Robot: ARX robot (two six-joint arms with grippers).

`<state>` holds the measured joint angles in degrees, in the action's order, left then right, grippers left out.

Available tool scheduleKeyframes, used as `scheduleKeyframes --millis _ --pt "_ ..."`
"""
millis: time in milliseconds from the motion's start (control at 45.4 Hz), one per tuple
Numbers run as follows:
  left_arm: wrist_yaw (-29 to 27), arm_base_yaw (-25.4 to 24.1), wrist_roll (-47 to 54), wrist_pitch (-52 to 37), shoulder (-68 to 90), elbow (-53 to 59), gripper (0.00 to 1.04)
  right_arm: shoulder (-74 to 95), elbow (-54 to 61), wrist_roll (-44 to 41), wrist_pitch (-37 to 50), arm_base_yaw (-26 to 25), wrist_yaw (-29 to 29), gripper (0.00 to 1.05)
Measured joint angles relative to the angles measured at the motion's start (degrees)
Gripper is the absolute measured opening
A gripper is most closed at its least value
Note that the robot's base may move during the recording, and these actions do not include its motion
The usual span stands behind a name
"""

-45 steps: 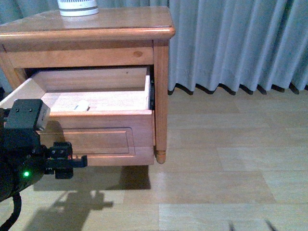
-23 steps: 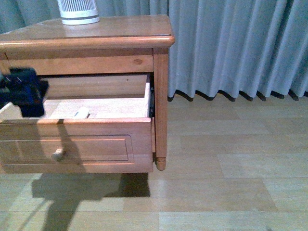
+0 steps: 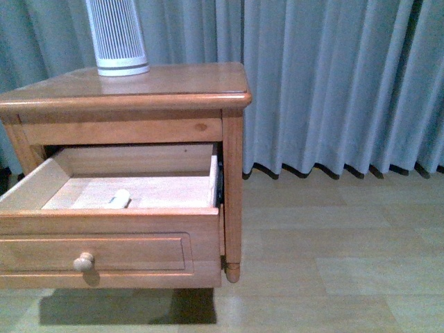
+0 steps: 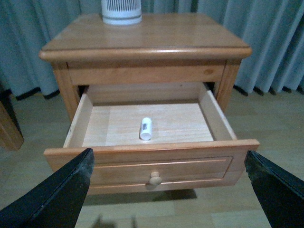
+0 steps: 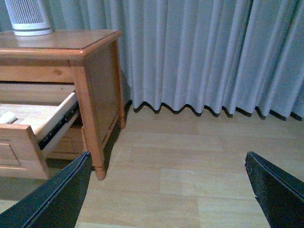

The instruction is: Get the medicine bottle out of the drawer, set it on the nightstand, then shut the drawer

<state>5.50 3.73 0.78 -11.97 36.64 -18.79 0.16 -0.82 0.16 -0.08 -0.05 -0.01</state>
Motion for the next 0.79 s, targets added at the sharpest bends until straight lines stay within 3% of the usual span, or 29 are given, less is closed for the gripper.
scheduleKeyframes --millis 176,220,286,396,550,683,793 --pt "-1.70 0.57 0.00 0.00 -3.37 0.31 0.97 0.00 0.00 0.00 0.00 0.00 0.00 0.98" --pt "-7.06 1.55 -0.15 -2.95 -3.78 1.81 0.88 0.00 0.00 0.00 0.00 0.00 0.00 0.98" --pt "-9.38 1.36 -0.22 -4.24 -4.96 3.30 0.79 0.00 0.00 0.00 0.00 0.00 0.00 0.98" --pt "-6.12 -3.10 -0.42 -4.66 -7.93 6.97 0.56 0.00 0.00 0.00 0.00 0.00 -0.02 0.98" --pt "-5.51 -3.43 -0.44 -4.66 -10.54 9.66 0.33 0.00 0.00 0.00 0.00 0.00 0.00 0.98" --pt "-5.51 -3.48 -0.46 -4.22 -13.88 12.13 0.03 0.00 0.00 0.00 0.00 0.00 0.00 0.98" --pt "-5.51 -3.48 -0.59 -3.45 -15.96 13.40 0.03 0.00 0.00 0.00 0.00 0.00 0.00 0.98"
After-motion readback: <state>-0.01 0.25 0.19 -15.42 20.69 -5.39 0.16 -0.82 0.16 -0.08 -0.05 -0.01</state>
